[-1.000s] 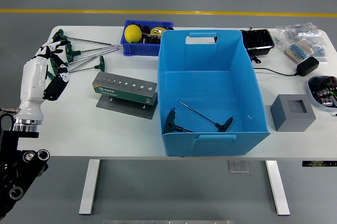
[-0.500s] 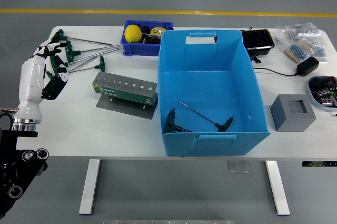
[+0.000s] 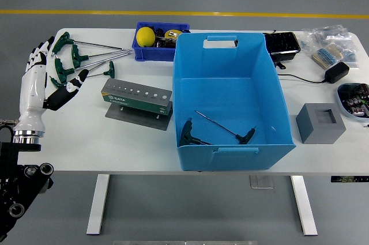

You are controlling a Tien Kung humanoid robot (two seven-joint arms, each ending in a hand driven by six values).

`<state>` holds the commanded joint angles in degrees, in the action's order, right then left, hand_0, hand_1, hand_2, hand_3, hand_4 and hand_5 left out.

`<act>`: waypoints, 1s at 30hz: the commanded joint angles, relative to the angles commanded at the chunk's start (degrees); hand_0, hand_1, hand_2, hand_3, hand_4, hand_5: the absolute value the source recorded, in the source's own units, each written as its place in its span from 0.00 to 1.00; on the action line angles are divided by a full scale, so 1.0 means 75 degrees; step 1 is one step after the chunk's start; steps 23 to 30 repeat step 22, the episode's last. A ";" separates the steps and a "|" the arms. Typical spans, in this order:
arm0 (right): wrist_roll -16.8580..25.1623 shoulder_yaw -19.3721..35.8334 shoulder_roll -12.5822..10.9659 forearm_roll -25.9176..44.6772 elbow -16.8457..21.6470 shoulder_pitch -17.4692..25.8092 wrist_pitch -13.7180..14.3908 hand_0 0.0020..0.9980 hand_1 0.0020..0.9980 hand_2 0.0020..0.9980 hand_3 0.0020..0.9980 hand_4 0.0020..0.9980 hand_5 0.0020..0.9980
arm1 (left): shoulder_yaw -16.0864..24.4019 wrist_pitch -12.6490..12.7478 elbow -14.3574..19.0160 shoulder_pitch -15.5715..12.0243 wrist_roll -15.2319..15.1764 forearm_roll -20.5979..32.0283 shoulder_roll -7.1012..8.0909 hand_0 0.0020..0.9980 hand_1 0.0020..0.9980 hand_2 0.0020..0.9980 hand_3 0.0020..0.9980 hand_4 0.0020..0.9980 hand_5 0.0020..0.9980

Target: Lift tool from toolbox,place it in box,lift tool from toolbox,place it in box

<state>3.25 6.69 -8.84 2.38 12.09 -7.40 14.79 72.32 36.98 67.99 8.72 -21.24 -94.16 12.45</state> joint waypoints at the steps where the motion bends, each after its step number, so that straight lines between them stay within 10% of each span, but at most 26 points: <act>1: -0.0001 0.0002 0.0001 -0.0004 0.0000 -0.0001 0.0000 0.67 0.63 0.71 0.57 0.83 0.73 | -0.0036 -0.0011 -0.0021 -0.0005 -0.0022 0.0279 -0.0007 0.59 0.72 1.00 1.00 1.00 0.59; 2: 0.0000 -0.0002 0.0001 -0.0005 0.0001 -0.0002 -0.0001 0.67 0.63 0.71 0.57 0.83 0.73 | -0.0076 -0.0055 -0.0035 -0.0012 -0.0031 0.0627 -0.0017 0.59 0.72 1.00 1.00 1.00 0.59; 3: 0.0001 -0.0005 0.0002 -0.0001 0.0002 -0.0001 -0.0001 0.67 0.63 0.71 0.57 0.83 0.73 | -0.0118 -0.0129 -0.0036 -0.0018 0.0000 0.0925 -0.0029 0.27 0.45 0.64 0.82 1.00 0.72; 8: -0.0004 0.0005 0.0004 -0.0034 0.0005 -0.0012 -0.0001 0.67 0.63 0.71 0.57 0.83 0.73 | -0.0433 -0.0988 -0.0009 0.0021 0.0509 0.2564 -0.0054 0.27 0.45 0.64 0.82 1.00 0.72; 9: -0.0004 0.0002 0.0004 -0.0037 0.0006 -0.0014 -0.0001 0.67 0.63 0.71 0.57 0.83 0.73 | -0.0462 -0.1007 -0.0006 0.0023 0.0494 0.2862 -0.0056 0.24 0.27 0.40 0.51 1.00 1.00; 14: 0.0003 -0.0004 0.0010 -0.0001 0.0008 -0.0003 0.0000 0.67 0.63 0.71 0.57 0.83 0.73 | -0.0644 -0.1000 0.0150 0.0004 0.0678 0.4451 -0.0038 0.24 0.27 0.40 0.51 1.00 1.00; 15: 0.0001 0.0001 0.0011 -0.0006 0.0008 -0.0001 0.0001 0.67 0.63 0.71 0.57 0.83 0.73 | -0.0679 -0.1028 0.0197 0.0001 0.0736 0.4798 -0.0028 0.15 0.07 0.13 0.21 1.00 1.00; 22: -0.0023 0.0057 0.0020 -0.0112 0.0013 0.0022 0.0001 0.67 0.63 0.71 0.57 0.83 0.73 | -0.0720 -0.1082 0.0464 0.0011 0.0822 0.7033 -0.0042 0.15 0.07 0.13 0.21 1.00 1.00; 30: -0.0023 0.0057 0.0020 -0.0112 0.0013 0.0022 0.0001 0.67 0.63 0.71 0.57 0.83 0.73 | -0.0720 -0.1082 0.0464 0.0011 0.0822 0.7033 -0.0042 0.15 0.07 0.13 0.21 1.00 1.00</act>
